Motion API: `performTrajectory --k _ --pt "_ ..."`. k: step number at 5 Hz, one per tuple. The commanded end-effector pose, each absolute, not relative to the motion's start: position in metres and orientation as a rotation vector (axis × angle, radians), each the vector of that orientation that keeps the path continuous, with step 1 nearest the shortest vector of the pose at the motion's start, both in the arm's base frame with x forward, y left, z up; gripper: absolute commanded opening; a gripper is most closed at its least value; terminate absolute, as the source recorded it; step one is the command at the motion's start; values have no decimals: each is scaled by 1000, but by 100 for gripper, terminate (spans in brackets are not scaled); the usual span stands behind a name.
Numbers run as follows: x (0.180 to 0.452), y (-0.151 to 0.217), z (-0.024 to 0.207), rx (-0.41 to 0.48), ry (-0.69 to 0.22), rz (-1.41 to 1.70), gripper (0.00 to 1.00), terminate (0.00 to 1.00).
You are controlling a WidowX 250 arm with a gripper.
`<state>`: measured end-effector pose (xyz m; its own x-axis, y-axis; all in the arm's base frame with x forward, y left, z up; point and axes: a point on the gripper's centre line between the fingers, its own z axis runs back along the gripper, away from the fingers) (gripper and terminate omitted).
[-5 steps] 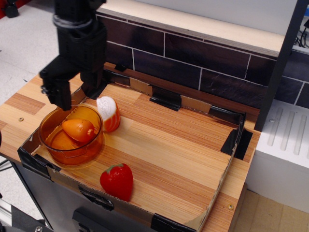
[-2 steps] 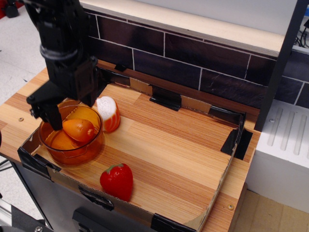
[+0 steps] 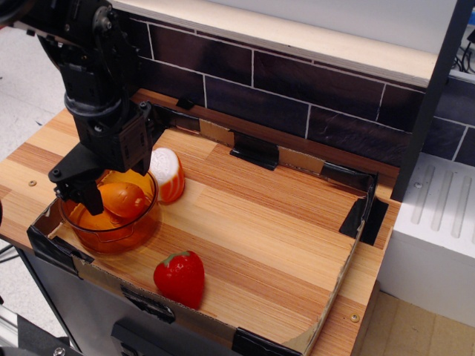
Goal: Take carrot out of pot
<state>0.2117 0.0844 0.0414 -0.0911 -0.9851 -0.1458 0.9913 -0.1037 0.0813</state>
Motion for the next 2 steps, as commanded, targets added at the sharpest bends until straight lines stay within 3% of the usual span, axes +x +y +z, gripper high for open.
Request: performTrajectory --k 1,2 --pt "219 88 27 182 101 -1670 100 0" --pt "218 87 18 171 129 -1671 100 0"
